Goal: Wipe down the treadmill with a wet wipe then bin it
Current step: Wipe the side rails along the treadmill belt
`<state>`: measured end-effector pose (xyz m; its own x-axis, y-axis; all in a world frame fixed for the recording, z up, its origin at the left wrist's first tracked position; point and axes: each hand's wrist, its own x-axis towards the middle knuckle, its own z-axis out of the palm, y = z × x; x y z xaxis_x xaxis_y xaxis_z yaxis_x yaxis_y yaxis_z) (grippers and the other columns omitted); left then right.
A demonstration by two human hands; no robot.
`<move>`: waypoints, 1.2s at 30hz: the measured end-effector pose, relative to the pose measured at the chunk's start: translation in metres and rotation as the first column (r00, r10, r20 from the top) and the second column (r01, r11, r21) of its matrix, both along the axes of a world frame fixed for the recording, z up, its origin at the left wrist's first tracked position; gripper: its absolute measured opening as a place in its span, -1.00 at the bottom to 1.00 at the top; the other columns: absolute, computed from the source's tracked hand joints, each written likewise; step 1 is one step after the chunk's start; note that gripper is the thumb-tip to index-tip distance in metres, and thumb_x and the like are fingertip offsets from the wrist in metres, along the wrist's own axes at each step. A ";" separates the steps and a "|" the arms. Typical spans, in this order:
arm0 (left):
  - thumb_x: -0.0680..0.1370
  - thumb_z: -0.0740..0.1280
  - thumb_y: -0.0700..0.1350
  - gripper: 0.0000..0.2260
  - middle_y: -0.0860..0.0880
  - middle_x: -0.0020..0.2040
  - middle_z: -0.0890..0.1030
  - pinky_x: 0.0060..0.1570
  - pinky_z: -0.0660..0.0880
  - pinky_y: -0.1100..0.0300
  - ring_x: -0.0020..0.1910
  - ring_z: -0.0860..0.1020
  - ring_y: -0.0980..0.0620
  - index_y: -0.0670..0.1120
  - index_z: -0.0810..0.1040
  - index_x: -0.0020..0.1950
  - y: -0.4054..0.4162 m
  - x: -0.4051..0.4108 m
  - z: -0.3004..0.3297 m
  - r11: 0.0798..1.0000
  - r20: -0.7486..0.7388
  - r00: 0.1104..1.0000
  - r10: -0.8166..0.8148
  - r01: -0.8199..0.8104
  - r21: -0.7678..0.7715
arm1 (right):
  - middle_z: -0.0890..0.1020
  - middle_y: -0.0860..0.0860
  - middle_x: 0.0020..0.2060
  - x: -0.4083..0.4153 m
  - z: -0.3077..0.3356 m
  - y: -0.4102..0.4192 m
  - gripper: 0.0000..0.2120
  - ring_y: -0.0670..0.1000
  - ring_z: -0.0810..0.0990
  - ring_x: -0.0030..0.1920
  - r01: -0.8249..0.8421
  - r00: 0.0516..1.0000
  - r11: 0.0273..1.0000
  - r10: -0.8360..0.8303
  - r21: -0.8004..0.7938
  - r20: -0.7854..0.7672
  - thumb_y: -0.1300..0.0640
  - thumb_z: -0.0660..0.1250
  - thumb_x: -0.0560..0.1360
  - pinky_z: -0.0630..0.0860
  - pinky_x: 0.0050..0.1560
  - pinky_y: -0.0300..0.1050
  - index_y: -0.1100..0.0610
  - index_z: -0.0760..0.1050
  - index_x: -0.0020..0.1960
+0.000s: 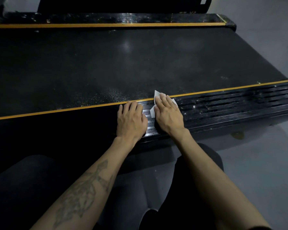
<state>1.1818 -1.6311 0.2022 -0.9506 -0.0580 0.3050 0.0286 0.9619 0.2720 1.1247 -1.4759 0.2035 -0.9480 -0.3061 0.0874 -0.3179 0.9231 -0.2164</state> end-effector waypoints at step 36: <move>0.63 0.19 0.00 -0.66 -0.10 0.34 0.54 0.45 0.32 -0.19 0.41 0.43 -0.14 -0.10 0.57 0.31 0.001 -0.002 -0.009 1.000 -0.031 0.999 -0.012 0.012 0.012 | 0.25 0.16 0.60 0.015 -0.006 0.013 -0.40 0.14 0.15 0.62 0.018 1.000 1.000 -0.019 -0.014 -0.020 -0.07 -0.15 0.70 0.03 0.63 0.01 0.20 0.25 0.60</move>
